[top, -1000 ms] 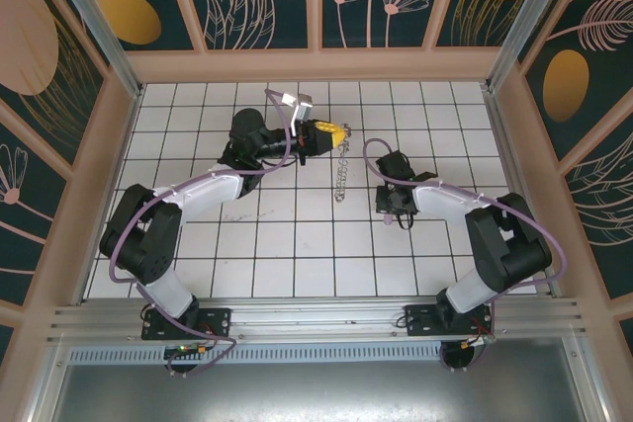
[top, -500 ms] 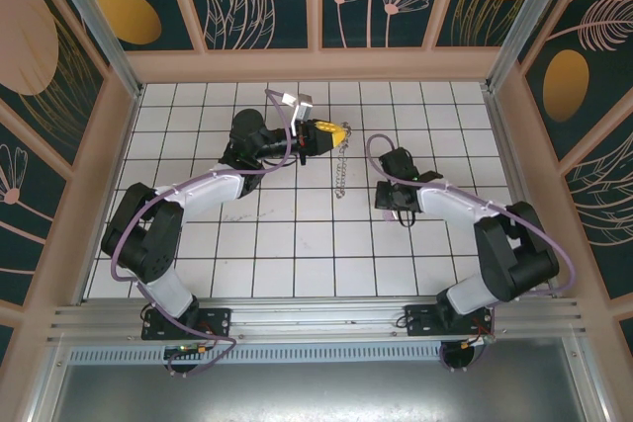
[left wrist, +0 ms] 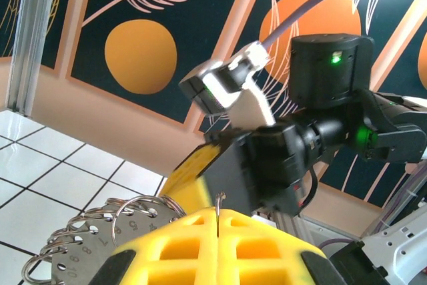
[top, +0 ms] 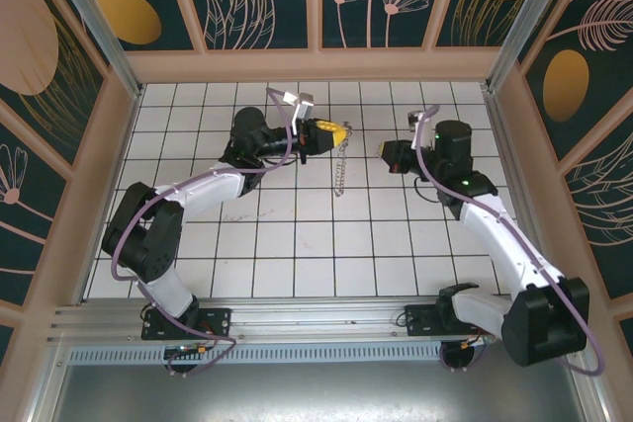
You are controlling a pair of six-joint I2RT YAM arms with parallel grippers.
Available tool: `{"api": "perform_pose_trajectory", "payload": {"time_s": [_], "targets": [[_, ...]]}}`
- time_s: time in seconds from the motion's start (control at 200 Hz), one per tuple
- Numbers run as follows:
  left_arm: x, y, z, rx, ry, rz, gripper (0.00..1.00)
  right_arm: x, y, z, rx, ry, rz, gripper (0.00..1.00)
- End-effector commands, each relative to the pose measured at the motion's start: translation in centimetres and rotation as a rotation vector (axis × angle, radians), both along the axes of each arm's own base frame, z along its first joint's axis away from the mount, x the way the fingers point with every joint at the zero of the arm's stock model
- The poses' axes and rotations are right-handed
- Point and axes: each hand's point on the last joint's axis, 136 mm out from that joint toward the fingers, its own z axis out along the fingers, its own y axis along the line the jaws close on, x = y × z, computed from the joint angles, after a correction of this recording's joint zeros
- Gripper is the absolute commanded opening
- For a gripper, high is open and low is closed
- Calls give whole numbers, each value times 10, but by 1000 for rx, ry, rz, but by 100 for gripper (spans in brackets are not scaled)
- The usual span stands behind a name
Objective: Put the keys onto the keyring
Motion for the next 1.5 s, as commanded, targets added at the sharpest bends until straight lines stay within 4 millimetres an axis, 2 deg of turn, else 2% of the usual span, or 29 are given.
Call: {"api": "perform_pose_trajectory", "payload": {"time_s": [0.0,0.105,0.225,0.771,1.046,1.296,1.491], "targets": [[-3,-2,17,-12,-68,-32,0,-26,18,54,100,-221,212,0],[-3,-4,17,-1,-74,-47,0,-32,19,70,118,-274,248,0],[-4,-6,18,11,-85,-59,0,-34,22,78,128,-300,270,0],[-6,-10,15,37,-88,-74,0,-40,31,89,212,-296,309,0],[10,-9,6,97,-113,55,0,-39,45,77,191,-272,320,0],[29,4,5,132,-150,232,0,-36,42,58,173,-246,289,0],[27,4,8,122,-171,224,0,-32,42,50,162,-247,278,0]]}}
